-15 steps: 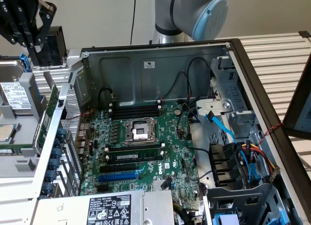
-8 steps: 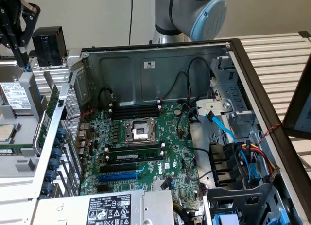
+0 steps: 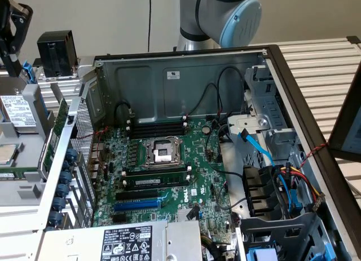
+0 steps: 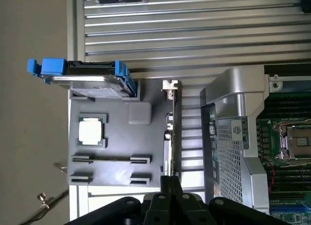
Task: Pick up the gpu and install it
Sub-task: 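Reach for the gpu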
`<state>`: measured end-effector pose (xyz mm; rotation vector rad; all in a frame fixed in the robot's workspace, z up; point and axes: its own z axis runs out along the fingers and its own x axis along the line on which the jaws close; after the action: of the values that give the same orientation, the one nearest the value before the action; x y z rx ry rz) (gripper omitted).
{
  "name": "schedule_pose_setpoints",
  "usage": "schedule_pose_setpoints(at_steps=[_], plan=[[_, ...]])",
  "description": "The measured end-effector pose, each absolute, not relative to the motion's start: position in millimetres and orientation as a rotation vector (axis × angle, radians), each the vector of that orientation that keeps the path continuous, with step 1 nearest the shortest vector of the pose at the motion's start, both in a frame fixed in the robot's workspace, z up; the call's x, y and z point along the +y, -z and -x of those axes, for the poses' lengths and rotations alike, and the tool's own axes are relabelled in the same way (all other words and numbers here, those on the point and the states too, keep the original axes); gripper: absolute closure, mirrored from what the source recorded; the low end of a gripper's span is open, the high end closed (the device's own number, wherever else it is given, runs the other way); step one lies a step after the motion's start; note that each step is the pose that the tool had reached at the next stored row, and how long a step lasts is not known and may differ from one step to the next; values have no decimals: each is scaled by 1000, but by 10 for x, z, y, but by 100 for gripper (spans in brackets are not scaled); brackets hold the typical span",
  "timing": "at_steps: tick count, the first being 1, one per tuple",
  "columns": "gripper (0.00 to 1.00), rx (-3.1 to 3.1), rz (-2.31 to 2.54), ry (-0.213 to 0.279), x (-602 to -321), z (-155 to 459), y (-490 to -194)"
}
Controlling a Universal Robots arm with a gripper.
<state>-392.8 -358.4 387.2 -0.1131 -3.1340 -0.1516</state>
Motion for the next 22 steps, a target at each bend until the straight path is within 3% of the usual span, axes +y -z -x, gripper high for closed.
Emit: schedule_pose_setpoints(at_steps=[22], plan=[[89,-3134,110,151,-3473,4219,-3869]])
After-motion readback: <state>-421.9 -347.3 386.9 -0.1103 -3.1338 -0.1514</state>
